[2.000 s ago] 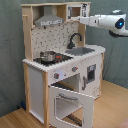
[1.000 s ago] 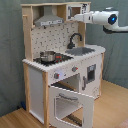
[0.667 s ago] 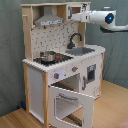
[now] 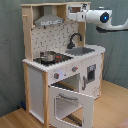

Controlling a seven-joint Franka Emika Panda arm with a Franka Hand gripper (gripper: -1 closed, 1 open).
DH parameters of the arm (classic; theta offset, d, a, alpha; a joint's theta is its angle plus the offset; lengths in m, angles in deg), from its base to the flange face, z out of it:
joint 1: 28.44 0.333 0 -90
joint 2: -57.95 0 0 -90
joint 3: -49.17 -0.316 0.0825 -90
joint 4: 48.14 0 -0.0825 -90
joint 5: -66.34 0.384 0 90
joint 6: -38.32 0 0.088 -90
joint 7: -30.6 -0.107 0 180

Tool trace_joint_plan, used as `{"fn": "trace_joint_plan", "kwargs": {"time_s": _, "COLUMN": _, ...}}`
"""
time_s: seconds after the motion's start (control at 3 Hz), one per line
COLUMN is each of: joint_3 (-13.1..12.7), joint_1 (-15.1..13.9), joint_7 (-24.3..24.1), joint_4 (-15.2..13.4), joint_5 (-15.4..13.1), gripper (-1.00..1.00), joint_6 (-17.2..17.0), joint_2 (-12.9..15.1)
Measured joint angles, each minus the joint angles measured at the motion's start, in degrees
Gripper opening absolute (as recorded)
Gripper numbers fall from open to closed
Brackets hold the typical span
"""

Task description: Play with the kitchen

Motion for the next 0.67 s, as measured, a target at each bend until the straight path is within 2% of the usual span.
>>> {"fn": "trace_joint_plan", "kwargs": {"time_s": 0.33, "joint_3": -3.10, "joint_1": -1.59, "joint_7": 0.09, "joint_4": 1.69, "joint_5": 0.00, "gripper": 1.00, "joint_6": -2.39, "joint_2": 3.50}}
{"fn": "trace_joint_plan", "kwargs": {"time_s": 0.67, "joint_3": -4.23, "joint_1": -1.74, "joint_7": 1.27, "joint_4": 3.77, "joint_5": 0.00, "gripper": 1.00, "joint_6": -2.40, "joint_2": 5.58}}
